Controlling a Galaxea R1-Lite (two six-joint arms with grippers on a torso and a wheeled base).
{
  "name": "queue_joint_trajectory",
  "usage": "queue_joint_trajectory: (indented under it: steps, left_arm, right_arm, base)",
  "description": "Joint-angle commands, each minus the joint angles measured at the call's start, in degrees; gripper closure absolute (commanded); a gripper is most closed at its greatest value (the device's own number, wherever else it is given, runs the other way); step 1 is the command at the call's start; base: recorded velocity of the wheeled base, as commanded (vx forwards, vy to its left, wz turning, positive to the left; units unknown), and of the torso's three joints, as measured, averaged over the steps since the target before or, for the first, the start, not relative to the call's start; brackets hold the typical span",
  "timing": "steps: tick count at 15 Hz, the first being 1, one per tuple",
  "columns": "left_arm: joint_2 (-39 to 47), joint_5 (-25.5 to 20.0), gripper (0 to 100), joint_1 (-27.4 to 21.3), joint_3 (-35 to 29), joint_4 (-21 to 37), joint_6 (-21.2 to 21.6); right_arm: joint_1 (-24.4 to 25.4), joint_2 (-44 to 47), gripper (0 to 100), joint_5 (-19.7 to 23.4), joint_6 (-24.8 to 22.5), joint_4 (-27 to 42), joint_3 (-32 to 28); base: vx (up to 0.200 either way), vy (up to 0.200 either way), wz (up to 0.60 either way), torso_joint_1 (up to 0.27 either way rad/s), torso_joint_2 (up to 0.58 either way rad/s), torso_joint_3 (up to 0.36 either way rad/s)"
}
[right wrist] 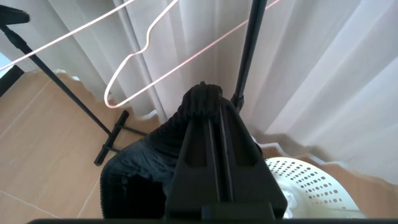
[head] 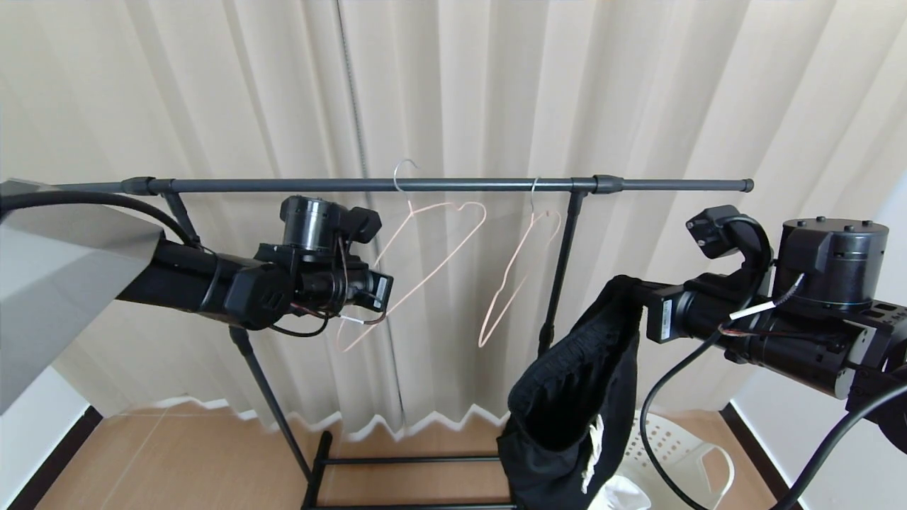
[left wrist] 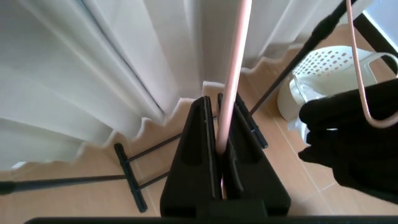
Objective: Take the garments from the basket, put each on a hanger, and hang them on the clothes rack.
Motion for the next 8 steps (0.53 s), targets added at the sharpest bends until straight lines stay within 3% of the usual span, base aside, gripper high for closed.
queue_joint_trajectory:
  steps: [1,3,4,8]
  left_arm:
    - [-10.9,-0.1,100,0.0,12.1,-2.8,0.2]
    - [-18.0,-0.3,100,-0.4,22.7,-5.6,1.0]
    - [-22.1,-0.4,100,-1.9,28.6,-8.3,1.7]
    - [-32.9,-0.7,100,-6.4,42.9,-14.2,5.4]
  right_arm:
    - [0.1,-0.9,100,0.0,0.0,-0.1,-0.1]
    - [0.1,-1.3,100,-0.1,-0.1,-0.1,0.0]
    - [0.5,-2.2,100,-2.1,-1.1,0.1,0.1]
    - [4.4,-1.4,100,-18.9,-8.1,-0.3,-0.3]
  base:
    - [0.000,0.000,0.00,0.000,0.00,0.000]
    - [0.000,0.000,0.00,0.000,0.00,0.000]
    - [0.000,0.000,0.00,0.000,0.00,0.000]
    - [0.000,0.000,0.00,0.000,0.00,0.000]
